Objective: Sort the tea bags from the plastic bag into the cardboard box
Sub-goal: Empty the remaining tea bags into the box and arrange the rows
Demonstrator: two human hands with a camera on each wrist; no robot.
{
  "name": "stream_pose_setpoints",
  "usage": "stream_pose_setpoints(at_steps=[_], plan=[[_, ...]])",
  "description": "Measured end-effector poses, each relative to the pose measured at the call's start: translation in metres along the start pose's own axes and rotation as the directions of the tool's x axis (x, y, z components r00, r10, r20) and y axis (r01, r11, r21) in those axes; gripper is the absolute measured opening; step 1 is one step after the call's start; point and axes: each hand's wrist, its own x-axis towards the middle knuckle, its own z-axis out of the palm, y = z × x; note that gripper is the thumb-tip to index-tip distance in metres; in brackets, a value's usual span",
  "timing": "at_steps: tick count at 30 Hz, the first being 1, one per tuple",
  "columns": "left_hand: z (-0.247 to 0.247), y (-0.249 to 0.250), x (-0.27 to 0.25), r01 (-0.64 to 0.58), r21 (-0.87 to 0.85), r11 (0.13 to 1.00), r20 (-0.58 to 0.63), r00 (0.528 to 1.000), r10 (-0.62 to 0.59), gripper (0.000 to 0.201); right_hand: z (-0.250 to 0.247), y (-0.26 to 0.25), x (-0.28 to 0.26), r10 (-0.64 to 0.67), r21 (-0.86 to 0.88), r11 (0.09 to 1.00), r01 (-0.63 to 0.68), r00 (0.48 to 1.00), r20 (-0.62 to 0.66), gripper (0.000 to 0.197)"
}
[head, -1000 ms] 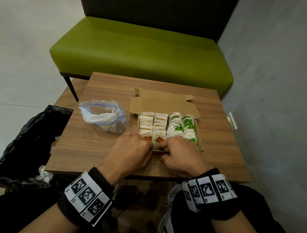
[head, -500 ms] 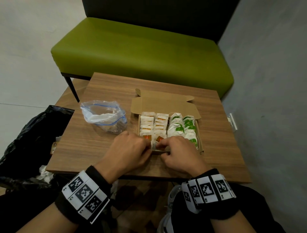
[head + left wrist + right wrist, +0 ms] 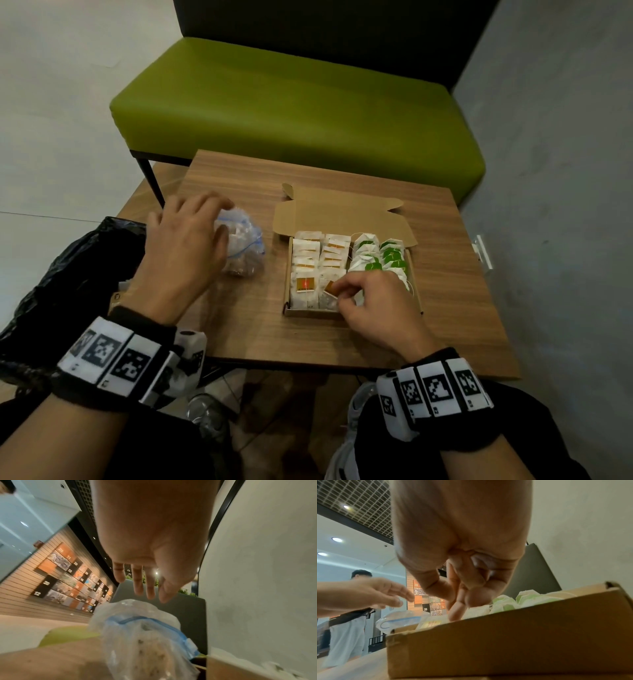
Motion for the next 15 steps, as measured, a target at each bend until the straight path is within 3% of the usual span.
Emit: stream_pose_setpoints(at_steps=[3,7,10,13,15], plan=[[-0.002,-0.002,-0.004,0.012,0.125,0.992,0.175,0.984,-0.034,0.021,-0.001,0.004,0.003,0.050,0.037,0.998,-0.045,0.990,-0.135,0.022],[-0.007,0.014,-0.014,-0.086,0.303,0.949,0.313,0.950,-0.014,0.041,0.003,-0.006,0.001,0.017,0.196,0.980,0.024,0.979,-0.203,0.015],[-0.011,0.023,-0.018,-0.067,0.231,0.971,0.322,0.947,-0.011,0.041,0.013,-0.027,-0.005,-0.110,0.364,0.923,0.122,0.992,-0.056,0.029],[-0.011,0.030,-0.023,0.030,0.036,0.999,0.332,0.942,-0.040,0.033,0.027,-0.048,-0.009,-0.267,0.399,0.896,0.196,0.955,0.132,0.054],[-0.010,0.031,-0.025,0.114,-0.099,0.989,0.362,0.929,-0.071,0.026,0.033,-0.057,-0.010,-0.280,0.396,0.898,0.192,0.943,0.179,0.054]])
